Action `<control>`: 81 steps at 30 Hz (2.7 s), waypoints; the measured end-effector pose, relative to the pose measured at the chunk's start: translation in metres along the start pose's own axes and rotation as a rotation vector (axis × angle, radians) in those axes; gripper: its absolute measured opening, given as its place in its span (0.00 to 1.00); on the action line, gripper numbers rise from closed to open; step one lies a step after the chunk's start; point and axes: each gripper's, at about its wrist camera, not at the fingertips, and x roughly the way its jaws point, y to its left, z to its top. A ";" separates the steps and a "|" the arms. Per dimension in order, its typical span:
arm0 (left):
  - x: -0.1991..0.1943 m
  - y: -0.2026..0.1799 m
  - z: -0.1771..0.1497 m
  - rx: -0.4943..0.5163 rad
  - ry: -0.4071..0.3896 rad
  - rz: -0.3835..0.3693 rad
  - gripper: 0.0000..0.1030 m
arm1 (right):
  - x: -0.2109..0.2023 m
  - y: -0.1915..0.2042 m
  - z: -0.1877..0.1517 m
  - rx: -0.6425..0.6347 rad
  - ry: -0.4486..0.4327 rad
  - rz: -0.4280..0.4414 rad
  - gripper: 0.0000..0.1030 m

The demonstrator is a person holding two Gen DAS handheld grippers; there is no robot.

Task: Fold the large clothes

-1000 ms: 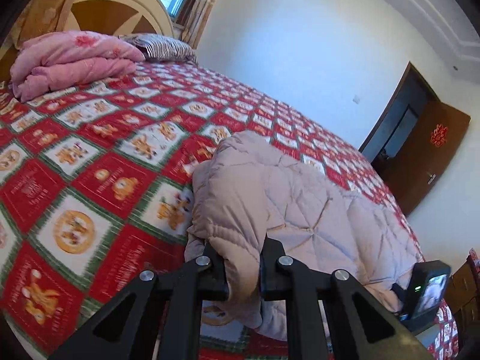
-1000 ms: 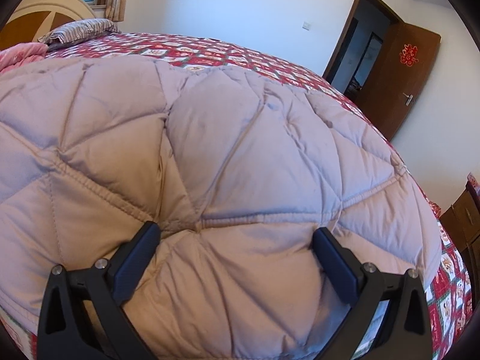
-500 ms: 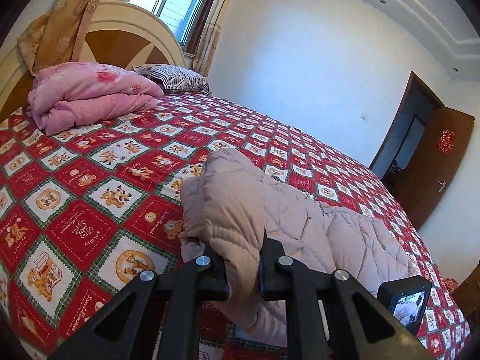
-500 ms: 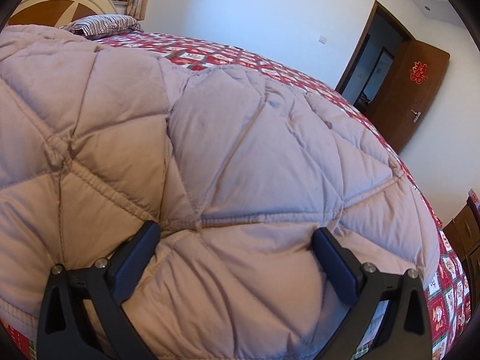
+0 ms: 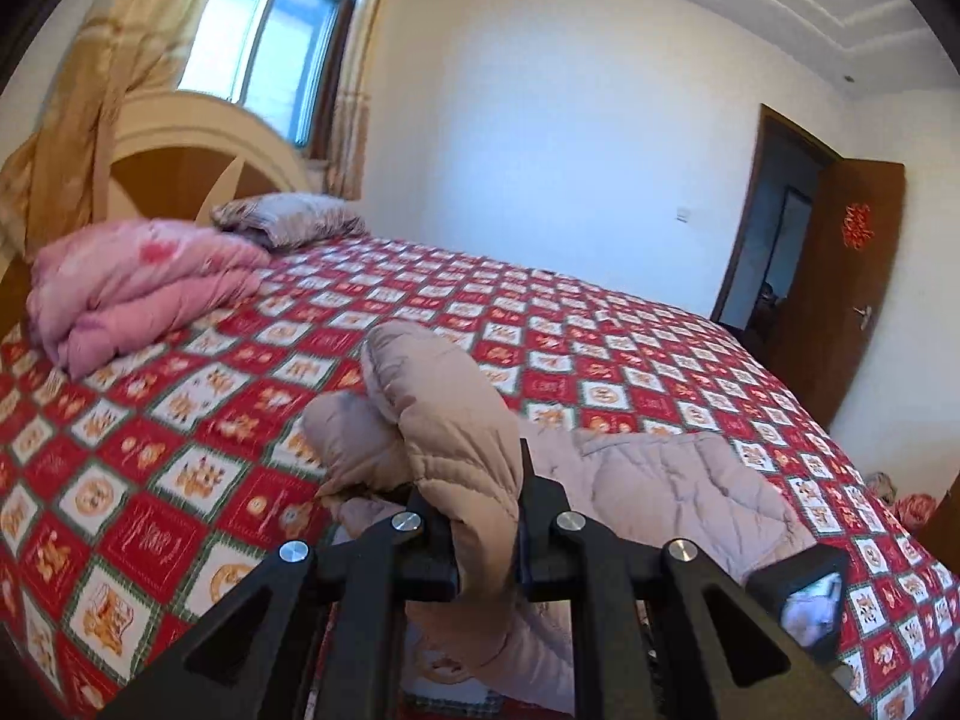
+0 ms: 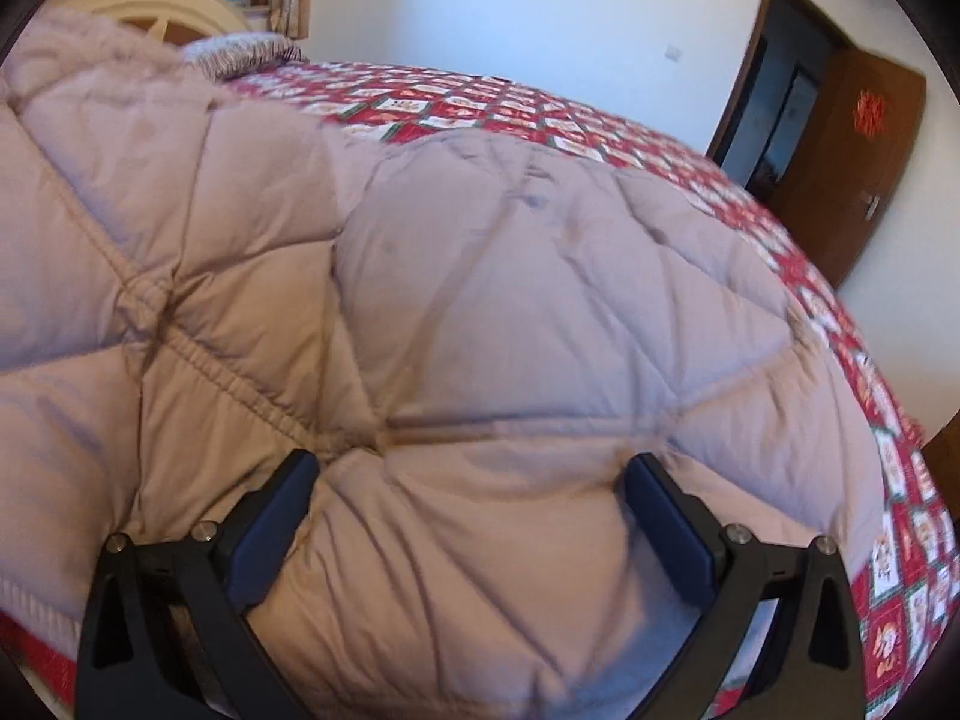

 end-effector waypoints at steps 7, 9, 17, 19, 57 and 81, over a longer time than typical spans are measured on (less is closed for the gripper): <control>0.005 -0.070 0.016 0.137 -0.035 -0.077 0.12 | -0.037 -0.105 -0.015 0.152 -0.077 0.055 1.00; 0.008 -0.106 0.019 0.215 -0.053 -0.119 0.12 | -0.034 -0.150 -0.019 0.242 -0.074 -0.010 1.00; 0.052 -0.271 -0.042 0.627 0.002 -0.283 0.12 | -0.037 -0.261 -0.041 0.460 -0.076 -0.165 1.00; 0.071 -0.302 -0.076 0.736 0.060 -0.310 0.12 | -0.039 -0.275 -0.049 0.495 -0.077 -0.181 1.00; 0.147 -0.088 0.007 0.090 0.120 0.005 0.96 | -0.001 -0.179 0.100 0.276 0.021 0.260 0.21; 0.217 -0.203 0.000 0.288 0.242 0.058 0.96 | 0.005 -0.205 0.122 0.289 -0.136 0.181 0.50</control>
